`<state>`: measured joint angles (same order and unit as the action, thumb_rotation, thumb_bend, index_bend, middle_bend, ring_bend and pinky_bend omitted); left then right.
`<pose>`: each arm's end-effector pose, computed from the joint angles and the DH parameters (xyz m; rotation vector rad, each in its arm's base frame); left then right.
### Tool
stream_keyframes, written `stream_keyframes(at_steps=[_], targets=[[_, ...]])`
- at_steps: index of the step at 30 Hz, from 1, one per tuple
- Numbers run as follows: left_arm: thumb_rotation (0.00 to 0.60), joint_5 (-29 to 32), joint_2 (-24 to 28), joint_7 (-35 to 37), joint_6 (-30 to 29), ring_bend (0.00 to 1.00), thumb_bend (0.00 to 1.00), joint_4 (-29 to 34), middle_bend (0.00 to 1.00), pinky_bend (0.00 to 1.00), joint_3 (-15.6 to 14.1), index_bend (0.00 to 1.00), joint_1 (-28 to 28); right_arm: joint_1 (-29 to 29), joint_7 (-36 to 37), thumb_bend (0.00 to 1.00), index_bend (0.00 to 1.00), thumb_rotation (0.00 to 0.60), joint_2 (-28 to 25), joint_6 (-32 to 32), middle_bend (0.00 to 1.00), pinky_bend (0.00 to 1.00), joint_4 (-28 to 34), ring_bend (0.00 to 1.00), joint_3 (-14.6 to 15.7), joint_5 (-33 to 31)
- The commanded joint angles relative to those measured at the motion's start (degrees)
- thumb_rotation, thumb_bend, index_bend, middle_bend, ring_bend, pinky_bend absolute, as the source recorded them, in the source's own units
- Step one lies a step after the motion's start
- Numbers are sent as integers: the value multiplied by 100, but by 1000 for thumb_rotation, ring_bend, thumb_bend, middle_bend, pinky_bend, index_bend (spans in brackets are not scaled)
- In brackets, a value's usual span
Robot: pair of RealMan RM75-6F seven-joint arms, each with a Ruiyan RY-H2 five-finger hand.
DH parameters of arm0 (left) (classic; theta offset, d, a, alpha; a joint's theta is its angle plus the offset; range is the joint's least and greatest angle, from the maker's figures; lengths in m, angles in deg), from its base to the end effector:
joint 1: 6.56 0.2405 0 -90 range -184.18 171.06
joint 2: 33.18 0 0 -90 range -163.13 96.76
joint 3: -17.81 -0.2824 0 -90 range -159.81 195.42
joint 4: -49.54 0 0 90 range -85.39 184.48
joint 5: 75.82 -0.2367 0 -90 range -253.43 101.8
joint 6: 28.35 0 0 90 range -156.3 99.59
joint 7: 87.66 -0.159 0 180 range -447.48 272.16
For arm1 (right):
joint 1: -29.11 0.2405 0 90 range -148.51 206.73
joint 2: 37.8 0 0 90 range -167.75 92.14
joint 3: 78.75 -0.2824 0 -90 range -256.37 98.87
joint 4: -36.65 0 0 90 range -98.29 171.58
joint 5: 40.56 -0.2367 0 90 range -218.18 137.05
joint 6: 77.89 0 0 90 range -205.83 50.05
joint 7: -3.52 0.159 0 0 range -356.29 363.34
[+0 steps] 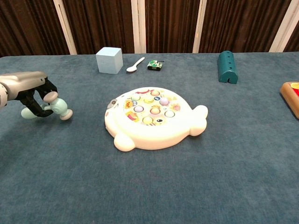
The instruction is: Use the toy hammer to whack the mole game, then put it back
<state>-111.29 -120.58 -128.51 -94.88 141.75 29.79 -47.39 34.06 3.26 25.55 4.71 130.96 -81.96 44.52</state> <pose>-0.2086 0.3732 -0.0217 -1.5592 -1.0688 -0.5935 -0.3424 -0.2016 0.1427 1.3903 -0.9498 0.8928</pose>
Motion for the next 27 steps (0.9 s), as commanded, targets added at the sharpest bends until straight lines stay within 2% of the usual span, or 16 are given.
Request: stream_keyframes(at_steps=[1,18,27], targets=[[600,-19,29,29,25,299,697,42,414,416,-14,592,-10,2,5,254,0,600,-4,-7,0,0,3,0,0,-3],[600,-87,246,19,101,356,719,381,460,458,1,607,-173,7,21,253,0,600,-3,-37,0,0,-6,0,-26,-76],[600,-57,576,13,83,377,721,713,474,473,127,607,-280,5,21,254,0,600,-7,-41,0,0,12,0,-30,-91]])
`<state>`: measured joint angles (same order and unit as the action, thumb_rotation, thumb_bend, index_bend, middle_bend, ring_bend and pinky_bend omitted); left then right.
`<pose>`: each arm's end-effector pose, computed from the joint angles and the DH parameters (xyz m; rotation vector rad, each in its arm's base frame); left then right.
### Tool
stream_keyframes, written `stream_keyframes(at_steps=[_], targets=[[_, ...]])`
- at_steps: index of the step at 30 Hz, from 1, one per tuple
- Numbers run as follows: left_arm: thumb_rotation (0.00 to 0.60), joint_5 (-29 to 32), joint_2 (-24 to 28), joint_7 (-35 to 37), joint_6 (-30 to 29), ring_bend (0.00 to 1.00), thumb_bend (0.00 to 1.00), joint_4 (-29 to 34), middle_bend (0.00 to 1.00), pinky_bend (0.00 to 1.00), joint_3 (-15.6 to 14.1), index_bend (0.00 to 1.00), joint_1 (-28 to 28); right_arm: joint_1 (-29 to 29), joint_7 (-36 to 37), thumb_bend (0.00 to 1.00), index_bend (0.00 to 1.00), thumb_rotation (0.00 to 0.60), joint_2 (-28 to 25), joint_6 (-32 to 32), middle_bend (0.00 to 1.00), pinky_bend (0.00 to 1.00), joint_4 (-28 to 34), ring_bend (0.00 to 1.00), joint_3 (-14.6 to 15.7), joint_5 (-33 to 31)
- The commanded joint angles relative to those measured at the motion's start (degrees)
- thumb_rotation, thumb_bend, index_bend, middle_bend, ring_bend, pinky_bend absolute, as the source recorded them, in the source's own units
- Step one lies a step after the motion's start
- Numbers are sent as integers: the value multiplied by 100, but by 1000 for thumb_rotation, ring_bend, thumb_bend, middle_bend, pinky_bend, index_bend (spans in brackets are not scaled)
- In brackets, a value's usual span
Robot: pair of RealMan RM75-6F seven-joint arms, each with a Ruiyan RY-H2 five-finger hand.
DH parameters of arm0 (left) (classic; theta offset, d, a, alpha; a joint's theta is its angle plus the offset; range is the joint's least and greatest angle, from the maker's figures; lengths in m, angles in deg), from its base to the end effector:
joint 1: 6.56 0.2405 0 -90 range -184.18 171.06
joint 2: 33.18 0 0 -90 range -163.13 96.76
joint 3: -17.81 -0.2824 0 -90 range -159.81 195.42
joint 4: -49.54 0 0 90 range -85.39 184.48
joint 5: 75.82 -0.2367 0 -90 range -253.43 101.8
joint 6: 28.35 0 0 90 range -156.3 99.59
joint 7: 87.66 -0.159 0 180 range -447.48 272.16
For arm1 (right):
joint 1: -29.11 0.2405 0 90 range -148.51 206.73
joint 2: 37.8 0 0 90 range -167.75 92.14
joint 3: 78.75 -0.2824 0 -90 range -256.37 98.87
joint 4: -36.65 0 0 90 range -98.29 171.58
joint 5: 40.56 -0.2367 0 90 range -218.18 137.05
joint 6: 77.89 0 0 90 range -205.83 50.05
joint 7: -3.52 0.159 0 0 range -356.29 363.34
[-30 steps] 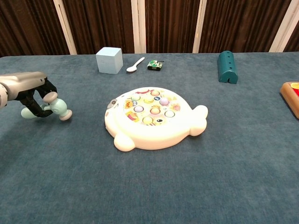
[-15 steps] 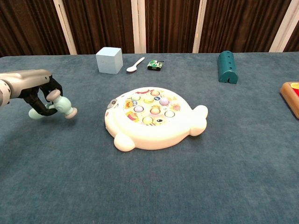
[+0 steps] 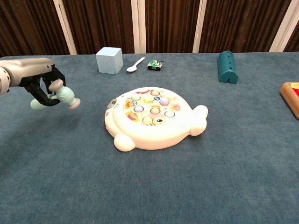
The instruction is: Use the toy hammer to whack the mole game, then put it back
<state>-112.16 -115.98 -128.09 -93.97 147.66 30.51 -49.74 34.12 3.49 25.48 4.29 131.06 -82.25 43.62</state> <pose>-0.1786 0.3776 -0.0019 -1.6190 -1.0407 -0.6647 -0.3442 -0.2030 0.1435 1.3770 -0.9613 0.8886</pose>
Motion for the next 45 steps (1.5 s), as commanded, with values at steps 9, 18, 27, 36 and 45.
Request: stream_keyframes(at_steps=[9,18,27,36,45], targets=[[600,776,427,-740,-70,380,721,611,480,473,552,607,-712,10,29,253,0,600,-4,-34,0,0,41,0,-3,-21],[600,1883,15,-1291,-136,395,721,230,483,489,910,606,-1572,21,128,253,0,600,-28,-93,0,0,86,0,-19,-90],[600,2278,-408,-1517,1,405,722,-338,490,497,979,606,-2119,32,221,253,0,600,-45,-162,0,0,121,0,-53,-203],[600,2689,-817,-1854,224,406,727,-890,491,497,923,607,-2667,42,314,253,0,600,-78,-225,0,0,168,0,-78,-293],[600,2974,-847,-2026,188,406,727,-925,491,497,851,607,-2870,42,344,253,0,600,-93,-238,0,0,182,0,-77,-299]])
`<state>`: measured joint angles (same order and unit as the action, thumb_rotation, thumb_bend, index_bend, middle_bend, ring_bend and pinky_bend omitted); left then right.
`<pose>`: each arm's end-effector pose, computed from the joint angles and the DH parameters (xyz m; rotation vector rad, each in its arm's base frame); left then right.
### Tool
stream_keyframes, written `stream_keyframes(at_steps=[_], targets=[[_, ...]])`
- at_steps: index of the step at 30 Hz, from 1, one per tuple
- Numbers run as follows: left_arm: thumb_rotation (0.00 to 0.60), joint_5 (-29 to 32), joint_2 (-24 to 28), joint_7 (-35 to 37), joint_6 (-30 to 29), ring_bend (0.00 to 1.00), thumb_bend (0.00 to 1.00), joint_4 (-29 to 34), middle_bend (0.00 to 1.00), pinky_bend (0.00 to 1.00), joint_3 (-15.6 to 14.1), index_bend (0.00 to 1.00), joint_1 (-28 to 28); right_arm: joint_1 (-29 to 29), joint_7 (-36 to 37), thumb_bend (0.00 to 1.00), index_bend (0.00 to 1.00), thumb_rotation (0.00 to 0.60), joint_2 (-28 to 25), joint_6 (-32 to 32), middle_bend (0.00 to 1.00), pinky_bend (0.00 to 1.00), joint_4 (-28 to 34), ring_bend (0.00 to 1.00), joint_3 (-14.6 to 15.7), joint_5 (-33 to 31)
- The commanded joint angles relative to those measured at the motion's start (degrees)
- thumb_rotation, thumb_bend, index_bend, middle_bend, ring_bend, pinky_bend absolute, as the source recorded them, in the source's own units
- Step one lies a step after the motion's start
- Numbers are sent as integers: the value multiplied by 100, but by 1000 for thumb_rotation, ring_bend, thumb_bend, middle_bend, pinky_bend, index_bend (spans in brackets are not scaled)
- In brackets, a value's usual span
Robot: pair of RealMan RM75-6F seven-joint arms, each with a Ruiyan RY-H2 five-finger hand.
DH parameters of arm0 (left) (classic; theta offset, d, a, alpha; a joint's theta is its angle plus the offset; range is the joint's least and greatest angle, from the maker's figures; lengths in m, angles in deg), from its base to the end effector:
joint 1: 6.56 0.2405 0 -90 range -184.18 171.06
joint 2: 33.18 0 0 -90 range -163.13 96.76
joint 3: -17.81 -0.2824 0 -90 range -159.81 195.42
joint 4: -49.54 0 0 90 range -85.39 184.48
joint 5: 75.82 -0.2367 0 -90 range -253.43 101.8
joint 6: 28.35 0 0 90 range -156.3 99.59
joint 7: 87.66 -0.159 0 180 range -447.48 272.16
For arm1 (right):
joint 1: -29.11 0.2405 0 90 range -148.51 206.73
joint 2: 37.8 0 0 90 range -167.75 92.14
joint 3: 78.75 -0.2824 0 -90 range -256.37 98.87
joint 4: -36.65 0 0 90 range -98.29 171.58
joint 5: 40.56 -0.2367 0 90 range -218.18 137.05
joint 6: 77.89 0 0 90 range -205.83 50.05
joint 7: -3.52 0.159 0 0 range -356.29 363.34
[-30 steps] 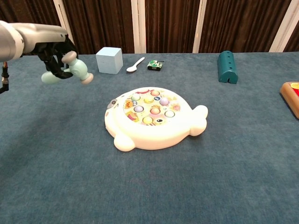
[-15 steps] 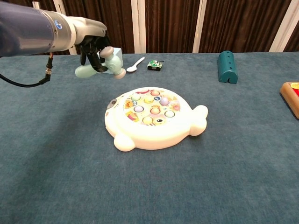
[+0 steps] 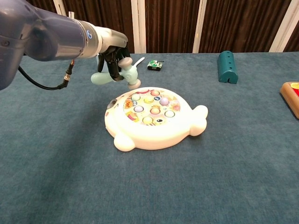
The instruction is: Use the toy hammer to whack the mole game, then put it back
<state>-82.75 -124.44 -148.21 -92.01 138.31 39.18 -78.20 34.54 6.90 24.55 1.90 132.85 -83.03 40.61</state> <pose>-0.0132 0.4426 -0.0459 -1.7758 -0.9205 -0.5703 -0.3456 -0.2077 0.1447 1.3246 -1.0581 0.9101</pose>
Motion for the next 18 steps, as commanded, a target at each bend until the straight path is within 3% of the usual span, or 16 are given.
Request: stream_keyframes(at_steps=[1,18], targets=[[600,48,2,-23,-17,406,727,17,491,497,-24,607,-37,-1,3,253,0,600,-2,1,0,0,6,0,2,3],[600,200,-152,-114,20,406,727,-155,491,497,-274,606,-183,0,38,253,0,600,-11,-11,0,0,10,0,0,-6]])
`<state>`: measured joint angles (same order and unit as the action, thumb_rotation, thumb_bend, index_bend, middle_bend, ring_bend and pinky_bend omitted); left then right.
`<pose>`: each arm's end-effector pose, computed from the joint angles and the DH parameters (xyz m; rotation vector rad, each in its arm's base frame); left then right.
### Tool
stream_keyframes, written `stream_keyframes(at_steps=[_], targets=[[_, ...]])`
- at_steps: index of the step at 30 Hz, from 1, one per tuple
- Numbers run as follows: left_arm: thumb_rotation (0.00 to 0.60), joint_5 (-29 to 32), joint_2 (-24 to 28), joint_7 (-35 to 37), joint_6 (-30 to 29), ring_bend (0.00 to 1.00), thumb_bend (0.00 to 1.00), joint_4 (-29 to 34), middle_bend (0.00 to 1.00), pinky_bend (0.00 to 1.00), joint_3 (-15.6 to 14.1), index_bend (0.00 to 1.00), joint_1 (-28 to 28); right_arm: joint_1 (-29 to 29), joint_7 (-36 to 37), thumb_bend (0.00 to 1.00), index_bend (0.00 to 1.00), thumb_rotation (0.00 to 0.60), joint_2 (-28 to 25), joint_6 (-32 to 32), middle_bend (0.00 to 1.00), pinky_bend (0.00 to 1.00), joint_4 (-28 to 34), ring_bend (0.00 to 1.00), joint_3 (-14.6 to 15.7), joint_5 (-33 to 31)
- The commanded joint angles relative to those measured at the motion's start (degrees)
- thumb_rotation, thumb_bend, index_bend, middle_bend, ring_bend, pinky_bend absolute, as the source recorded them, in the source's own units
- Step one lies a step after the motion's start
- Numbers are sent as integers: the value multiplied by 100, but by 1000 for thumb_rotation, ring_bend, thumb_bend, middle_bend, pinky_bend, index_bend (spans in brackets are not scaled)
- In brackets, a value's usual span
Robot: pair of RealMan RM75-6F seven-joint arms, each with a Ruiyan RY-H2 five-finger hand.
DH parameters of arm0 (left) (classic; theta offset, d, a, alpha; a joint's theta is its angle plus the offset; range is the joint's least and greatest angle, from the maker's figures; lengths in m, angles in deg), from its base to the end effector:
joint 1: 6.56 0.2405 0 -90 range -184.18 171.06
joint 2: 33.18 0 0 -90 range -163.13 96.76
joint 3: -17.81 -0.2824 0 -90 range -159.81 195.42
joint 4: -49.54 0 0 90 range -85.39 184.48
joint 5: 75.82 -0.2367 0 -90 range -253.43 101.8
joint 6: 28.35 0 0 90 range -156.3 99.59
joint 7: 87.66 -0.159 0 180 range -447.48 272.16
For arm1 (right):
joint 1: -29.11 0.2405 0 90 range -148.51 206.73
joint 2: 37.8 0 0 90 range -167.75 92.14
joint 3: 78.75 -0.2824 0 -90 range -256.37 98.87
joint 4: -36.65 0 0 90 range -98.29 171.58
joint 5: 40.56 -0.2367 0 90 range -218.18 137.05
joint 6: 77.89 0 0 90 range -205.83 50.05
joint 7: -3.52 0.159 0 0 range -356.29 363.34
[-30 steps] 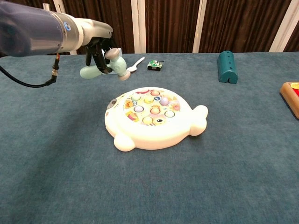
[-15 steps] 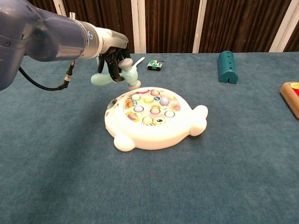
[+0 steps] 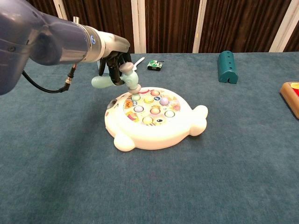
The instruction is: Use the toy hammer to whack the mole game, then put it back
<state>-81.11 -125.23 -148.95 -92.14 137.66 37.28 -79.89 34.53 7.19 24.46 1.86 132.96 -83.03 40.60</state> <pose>-0.0133 0.4387 -0.0553 -1.8019 -0.8986 -0.5273 -0.3454 -0.2076 0.1449 1.3226 -1.0629 0.9136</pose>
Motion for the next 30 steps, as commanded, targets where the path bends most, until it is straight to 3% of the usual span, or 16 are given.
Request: stream_keyframes(at_steps=[1,9,19,30], targets=[[600,36,-99,-42,38,406,727,-127,491,497,-101,606,-18,2,14,253,0,600,-2,-7,0,0,-2,0,-2,-6],[600,-45,-195,3,63,406,728,-249,491,497,-150,606,-40,-1,29,253,0,600,-4,4,0,0,-2,0,-5,3],[600,-151,-75,132,11,406,727,-36,491,497,25,605,-96,-4,29,254,0,600,-10,12,0,0,20,0,3,21],[600,129,-242,-42,75,406,728,-181,490,497,160,605,-392,4,71,253,0,600,-17,-17,0,0,26,0,-3,-3]])
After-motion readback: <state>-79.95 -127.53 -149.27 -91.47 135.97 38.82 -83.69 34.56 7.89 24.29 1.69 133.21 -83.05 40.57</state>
